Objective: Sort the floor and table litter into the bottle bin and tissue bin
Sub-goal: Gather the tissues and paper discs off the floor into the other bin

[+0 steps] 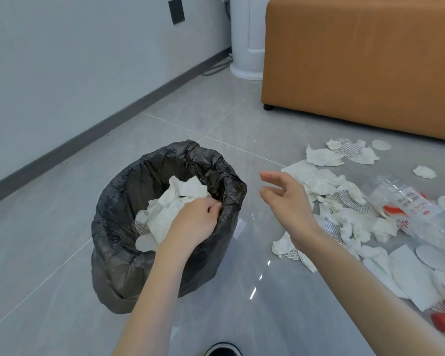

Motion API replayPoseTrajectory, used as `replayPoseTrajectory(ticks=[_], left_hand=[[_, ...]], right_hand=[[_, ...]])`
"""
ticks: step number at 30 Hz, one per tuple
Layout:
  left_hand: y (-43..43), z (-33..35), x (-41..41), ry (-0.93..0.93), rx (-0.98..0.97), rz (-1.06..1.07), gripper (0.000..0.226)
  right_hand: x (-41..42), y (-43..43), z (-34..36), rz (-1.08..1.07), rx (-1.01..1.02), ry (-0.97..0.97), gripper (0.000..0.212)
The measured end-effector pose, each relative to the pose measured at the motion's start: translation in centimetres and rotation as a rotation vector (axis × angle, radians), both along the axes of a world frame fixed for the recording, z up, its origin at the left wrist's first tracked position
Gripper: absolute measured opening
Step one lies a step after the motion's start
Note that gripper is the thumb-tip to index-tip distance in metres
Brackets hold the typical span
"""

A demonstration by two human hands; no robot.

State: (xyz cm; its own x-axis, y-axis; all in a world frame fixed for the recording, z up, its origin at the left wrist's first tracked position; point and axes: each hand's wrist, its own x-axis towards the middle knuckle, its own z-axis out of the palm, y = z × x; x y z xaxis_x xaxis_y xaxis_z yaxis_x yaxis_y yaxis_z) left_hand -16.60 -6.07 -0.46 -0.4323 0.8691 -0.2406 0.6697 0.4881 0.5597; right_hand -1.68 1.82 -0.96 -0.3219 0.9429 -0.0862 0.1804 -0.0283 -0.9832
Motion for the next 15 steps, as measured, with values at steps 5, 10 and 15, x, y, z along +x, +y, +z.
replayPoseTrajectory(ticks=[5,10,15], left_hand=[[-0.5,-0.1,0.0,0.175,0.121,0.152,0.031],[0.3,2.6,2.1,0.263,0.408,0.173,0.027],[3.9,3.2,5.6,0.042,0.566,0.034,0.029]], right_hand=[[1.0,0.3,-0.5,-0.021,-0.029,-0.015,0.032],[3.3,1.1,-1.2,-0.063,-0.054,-0.031,0.032],[7.8,2.6,-3.0,-0.155,-0.042,-0.131,0.029]])
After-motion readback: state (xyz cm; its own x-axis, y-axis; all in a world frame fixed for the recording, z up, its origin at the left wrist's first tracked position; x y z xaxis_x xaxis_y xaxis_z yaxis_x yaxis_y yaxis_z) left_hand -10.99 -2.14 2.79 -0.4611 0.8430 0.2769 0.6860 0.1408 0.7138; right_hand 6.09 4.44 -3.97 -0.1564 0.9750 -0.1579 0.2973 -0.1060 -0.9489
